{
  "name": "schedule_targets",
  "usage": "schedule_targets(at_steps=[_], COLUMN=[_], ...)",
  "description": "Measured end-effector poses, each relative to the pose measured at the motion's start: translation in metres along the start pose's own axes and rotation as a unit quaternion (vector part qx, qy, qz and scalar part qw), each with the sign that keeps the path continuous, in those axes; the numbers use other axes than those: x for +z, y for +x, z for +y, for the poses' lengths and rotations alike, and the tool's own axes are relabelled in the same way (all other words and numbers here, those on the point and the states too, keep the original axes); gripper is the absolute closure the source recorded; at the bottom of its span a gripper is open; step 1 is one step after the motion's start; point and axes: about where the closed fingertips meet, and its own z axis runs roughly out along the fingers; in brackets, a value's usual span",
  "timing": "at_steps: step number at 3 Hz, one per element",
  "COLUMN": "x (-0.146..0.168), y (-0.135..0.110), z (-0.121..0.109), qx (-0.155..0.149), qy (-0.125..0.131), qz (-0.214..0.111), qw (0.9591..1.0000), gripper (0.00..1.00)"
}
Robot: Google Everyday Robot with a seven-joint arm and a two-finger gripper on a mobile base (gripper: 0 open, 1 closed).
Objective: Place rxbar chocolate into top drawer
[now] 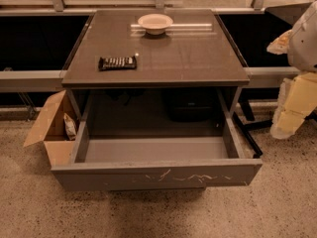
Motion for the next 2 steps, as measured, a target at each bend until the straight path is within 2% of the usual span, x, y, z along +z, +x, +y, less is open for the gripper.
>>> schedule_targets(at_steps=[1, 2], x=[-0.001, 0.017], y=[-0.001, -0.013], z=[-0.002, -0.055], qx=[-0.001, -0.028], qy=[0.004, 0.019], qz=[-0.003, -0.066], qw=[1.0000, 0.9972], gripper=[0.00, 0.00])
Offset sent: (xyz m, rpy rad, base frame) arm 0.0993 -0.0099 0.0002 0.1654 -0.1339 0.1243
